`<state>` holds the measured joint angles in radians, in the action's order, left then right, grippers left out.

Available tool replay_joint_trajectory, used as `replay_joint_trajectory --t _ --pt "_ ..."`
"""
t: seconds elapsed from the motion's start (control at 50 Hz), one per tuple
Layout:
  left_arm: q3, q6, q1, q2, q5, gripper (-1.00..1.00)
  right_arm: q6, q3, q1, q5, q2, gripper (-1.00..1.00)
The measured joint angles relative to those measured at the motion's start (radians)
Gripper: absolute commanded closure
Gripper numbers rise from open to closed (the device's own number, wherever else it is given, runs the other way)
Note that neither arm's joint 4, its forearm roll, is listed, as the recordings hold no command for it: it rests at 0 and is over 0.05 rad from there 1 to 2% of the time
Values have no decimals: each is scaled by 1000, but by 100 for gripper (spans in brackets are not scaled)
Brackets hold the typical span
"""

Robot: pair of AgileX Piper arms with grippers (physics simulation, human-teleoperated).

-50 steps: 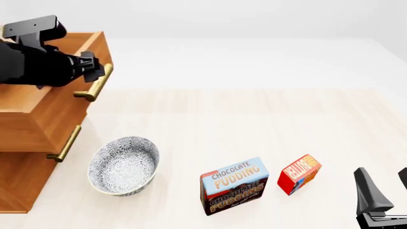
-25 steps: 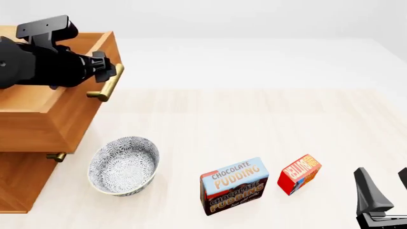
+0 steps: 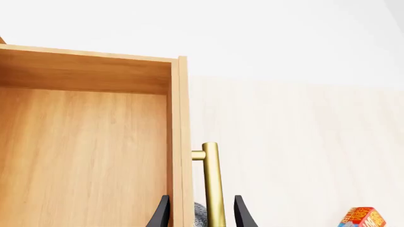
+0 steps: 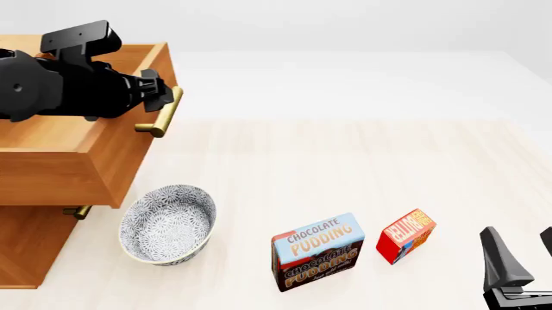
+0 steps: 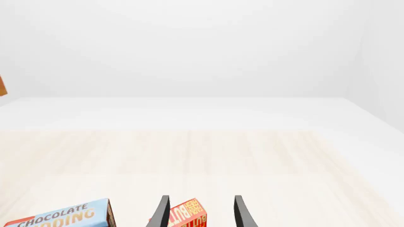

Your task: Put the butter at the back in the top drawer of the cabinet and close it.

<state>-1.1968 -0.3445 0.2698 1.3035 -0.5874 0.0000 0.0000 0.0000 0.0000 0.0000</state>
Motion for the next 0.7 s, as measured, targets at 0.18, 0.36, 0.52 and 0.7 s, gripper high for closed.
replay_joint_trajectory --t 0.18,0.36,0.52,0.7 --pt "-2 -4 12 2 2 -100 0 0 0 0 0 -100" --pt "-3 -15 24 4 5 -100 0 0 0 0 0 -100" --pt "-2 -11 32 4 4 -100 0 0 0 0 0 -100" --pt "-4 -10 39 4 1 -100 0 0 0 0 0 -100"
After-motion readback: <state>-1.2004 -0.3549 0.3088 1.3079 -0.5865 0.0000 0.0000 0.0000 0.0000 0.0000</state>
